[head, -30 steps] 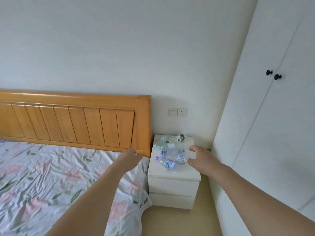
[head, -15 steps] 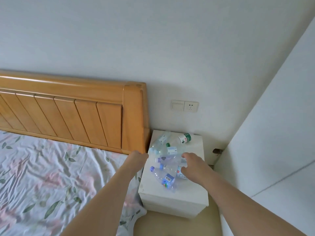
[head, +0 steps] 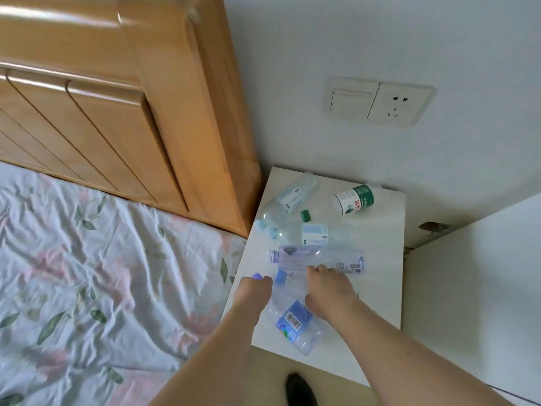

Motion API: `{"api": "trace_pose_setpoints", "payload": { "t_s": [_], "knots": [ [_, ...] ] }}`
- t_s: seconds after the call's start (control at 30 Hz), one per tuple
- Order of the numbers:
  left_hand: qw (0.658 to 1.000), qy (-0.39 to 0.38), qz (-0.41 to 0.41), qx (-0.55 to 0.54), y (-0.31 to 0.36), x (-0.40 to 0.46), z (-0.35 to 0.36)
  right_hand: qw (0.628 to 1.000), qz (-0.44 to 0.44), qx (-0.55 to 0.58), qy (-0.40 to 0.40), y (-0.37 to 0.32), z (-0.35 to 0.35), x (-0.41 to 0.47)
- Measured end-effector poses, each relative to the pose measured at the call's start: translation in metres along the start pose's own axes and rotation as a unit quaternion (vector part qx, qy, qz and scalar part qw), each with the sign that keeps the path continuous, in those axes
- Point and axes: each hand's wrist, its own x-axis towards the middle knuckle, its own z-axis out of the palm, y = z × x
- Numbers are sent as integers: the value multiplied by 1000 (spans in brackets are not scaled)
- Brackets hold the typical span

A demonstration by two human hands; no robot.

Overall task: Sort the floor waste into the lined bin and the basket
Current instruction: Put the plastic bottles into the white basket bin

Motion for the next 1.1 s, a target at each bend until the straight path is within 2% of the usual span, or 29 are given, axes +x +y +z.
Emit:
{"api": "trace_pose_setpoints", "payload": {
  "t_s": [0.23,0.47,0.63,0.83,0.93,1.1],
  "knots": [
    [1000,12,-5,-7,-16,35,29,999,-33,4,-23,-2,36,37],
    [1000,29,4,-2,-31,24,6,996,-31,55,-69,-10,29,24],
    [997,74,19,5,-36,-24,-53,991,-59,104,-52,-35,-17,-23],
    [981,149,90,-91,-73,-108,-158,981,-121,150,-34,-102,-73,-108],
    [964,183,127,-142,-111,-150,-213,973,-164,159,-24,-154,-84,-155],
    [925,270,130,-235,-252,-227,-303,952,-275,134,-11,-277,-60,-250]
  ]
}}
